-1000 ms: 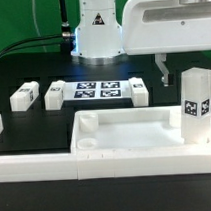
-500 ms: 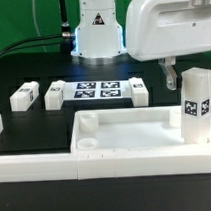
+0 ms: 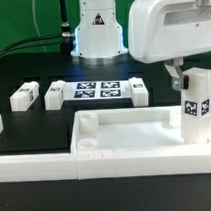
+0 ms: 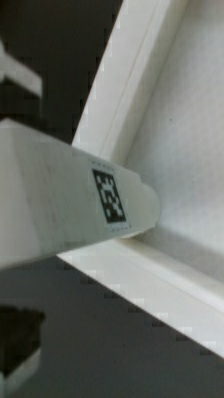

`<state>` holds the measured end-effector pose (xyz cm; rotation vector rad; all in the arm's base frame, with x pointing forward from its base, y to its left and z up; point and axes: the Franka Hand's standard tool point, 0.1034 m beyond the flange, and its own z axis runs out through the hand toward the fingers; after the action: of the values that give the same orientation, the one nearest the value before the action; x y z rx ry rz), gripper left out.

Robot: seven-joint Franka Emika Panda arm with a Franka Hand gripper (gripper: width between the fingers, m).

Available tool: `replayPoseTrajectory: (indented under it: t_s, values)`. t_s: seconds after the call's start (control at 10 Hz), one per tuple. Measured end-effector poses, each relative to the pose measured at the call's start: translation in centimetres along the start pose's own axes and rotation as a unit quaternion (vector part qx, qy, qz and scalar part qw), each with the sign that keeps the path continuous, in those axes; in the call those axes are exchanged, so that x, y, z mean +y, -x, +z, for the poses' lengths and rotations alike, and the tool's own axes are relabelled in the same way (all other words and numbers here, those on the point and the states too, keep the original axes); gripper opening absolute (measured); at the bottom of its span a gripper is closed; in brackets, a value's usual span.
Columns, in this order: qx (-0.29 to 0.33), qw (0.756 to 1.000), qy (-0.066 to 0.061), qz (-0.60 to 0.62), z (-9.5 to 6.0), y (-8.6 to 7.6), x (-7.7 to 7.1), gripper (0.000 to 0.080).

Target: Assemble desk

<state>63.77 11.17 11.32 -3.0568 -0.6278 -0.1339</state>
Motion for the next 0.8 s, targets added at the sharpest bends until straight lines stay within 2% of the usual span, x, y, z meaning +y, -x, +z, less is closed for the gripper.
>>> replayPoseTrajectory:
  t_s: [0.1, 0.2, 0.4, 0.5, 0.8]
  values:
    - [0.000, 1.000, 0.000, 0.000, 0.00, 0.00, 0.00, 0.0416]
    - [0.000, 1.000, 0.000, 0.001, 0.00, 0.00, 0.00, 0.0286]
    - [0.000, 0.999, -0.003, 0.039, 0.04, 0.03, 0.04, 0.0286]
    - [0.001, 0.995, -0.007, 0.099, 0.04, 0.02, 0.12, 0.0286]
    - [0.001, 0.958, -0.009, 0.285, 0.03, 0.04, 0.24, 0.0287]
